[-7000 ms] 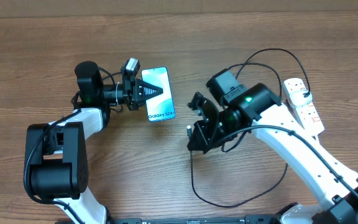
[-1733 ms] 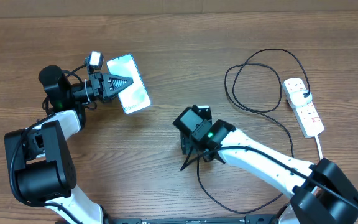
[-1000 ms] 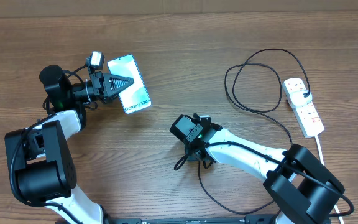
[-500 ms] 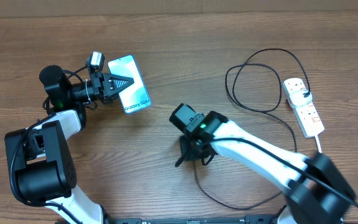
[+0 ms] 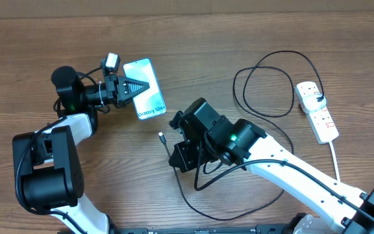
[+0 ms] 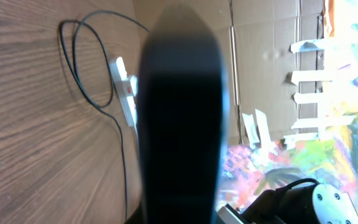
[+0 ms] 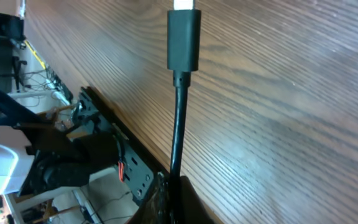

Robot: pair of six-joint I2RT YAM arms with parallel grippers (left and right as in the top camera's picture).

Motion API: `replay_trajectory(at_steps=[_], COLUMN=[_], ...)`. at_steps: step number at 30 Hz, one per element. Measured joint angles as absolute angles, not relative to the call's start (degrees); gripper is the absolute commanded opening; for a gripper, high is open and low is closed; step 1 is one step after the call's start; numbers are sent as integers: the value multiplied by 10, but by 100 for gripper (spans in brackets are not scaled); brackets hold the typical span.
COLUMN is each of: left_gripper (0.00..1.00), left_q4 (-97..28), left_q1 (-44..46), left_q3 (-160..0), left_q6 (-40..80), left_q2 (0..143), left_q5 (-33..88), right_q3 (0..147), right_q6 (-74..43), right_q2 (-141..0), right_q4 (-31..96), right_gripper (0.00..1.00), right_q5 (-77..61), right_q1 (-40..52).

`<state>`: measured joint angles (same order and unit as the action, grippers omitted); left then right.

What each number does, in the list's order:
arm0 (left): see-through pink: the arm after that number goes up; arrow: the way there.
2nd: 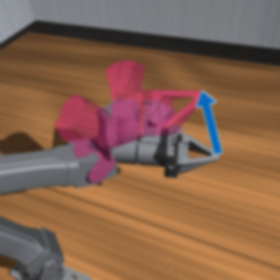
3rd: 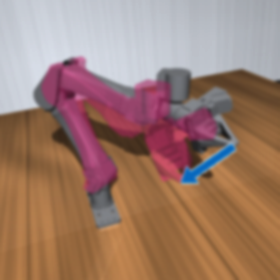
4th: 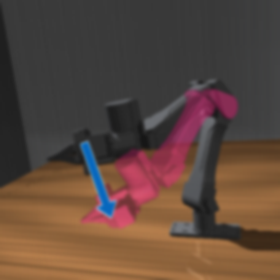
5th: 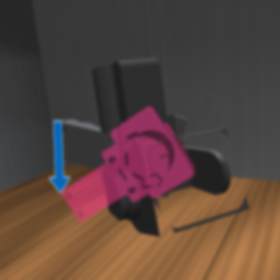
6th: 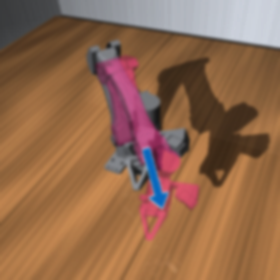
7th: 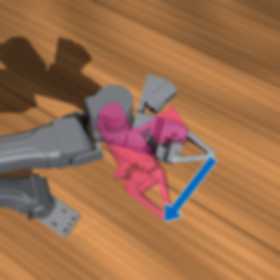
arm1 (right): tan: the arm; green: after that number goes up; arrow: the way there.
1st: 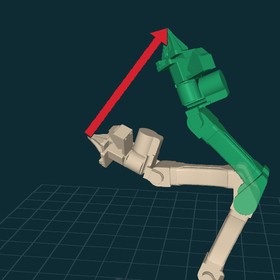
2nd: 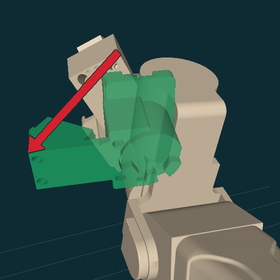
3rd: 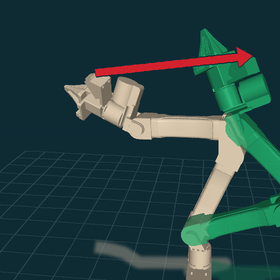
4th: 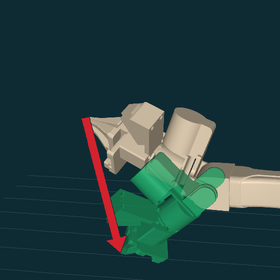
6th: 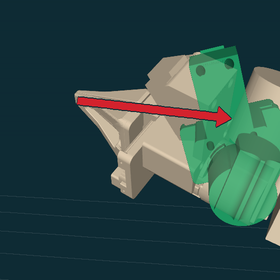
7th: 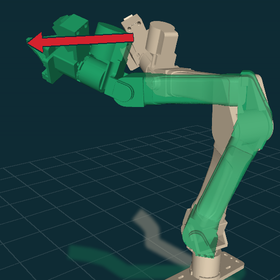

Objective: Plug charger to phone and switch on socket

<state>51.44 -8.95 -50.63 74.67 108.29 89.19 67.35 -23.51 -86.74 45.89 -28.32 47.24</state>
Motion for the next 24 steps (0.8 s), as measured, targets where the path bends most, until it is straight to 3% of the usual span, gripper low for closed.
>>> replay_trajectory(at_steps=[24], left_gripper=[4], left_q4=[515], left_q1=[-79], left_q3=[-506], left_q6=[777], left_q2=[1083], left_q5=[892], right_q3=[674], right_q6=[-249], right_q2=[-867], right_q4=[390], right_gripper=[4], right_q5=[-251], right_q1=[451])
